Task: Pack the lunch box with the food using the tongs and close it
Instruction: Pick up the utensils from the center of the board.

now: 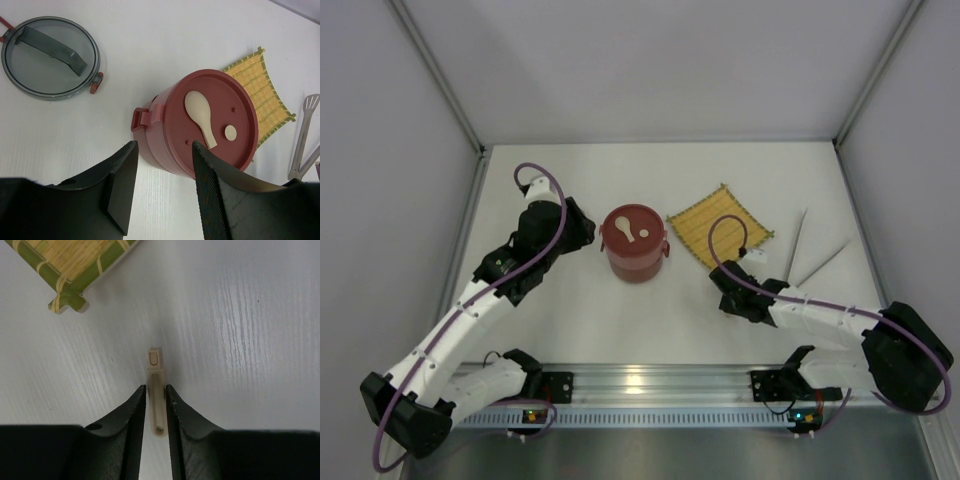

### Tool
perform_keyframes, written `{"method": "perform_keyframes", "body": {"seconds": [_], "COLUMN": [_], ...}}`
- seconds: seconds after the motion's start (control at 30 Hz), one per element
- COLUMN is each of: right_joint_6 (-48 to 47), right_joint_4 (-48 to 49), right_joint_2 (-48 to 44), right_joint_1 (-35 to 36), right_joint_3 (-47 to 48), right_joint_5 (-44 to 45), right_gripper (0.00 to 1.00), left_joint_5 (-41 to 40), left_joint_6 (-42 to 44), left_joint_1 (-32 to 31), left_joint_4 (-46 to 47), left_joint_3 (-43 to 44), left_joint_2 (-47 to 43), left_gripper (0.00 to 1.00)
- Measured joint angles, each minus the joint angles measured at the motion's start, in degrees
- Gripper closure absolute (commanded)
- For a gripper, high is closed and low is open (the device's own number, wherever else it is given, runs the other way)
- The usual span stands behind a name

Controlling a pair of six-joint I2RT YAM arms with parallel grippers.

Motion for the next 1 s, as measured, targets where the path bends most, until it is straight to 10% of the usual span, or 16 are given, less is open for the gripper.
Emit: {"method": "perform_keyframes", "body": {"seconds": [1.0], "right_joint_6": [-6.2], "right_joint_4": [-13.9], "right_joint_2": [-9.8], "right_joint_1": [-0.1], "right_joint_3": [15.0], "right_joint_5": [-2.1], "right_gripper": [0.91], "left_joint_5": [0.0], "left_joint_6": [0.0], "left_joint_1": [0.0], "left_joint_4": [0.0], "left_joint_3": [0.0], "left_joint_2": [0.0], "left_gripper": [0.47]}}
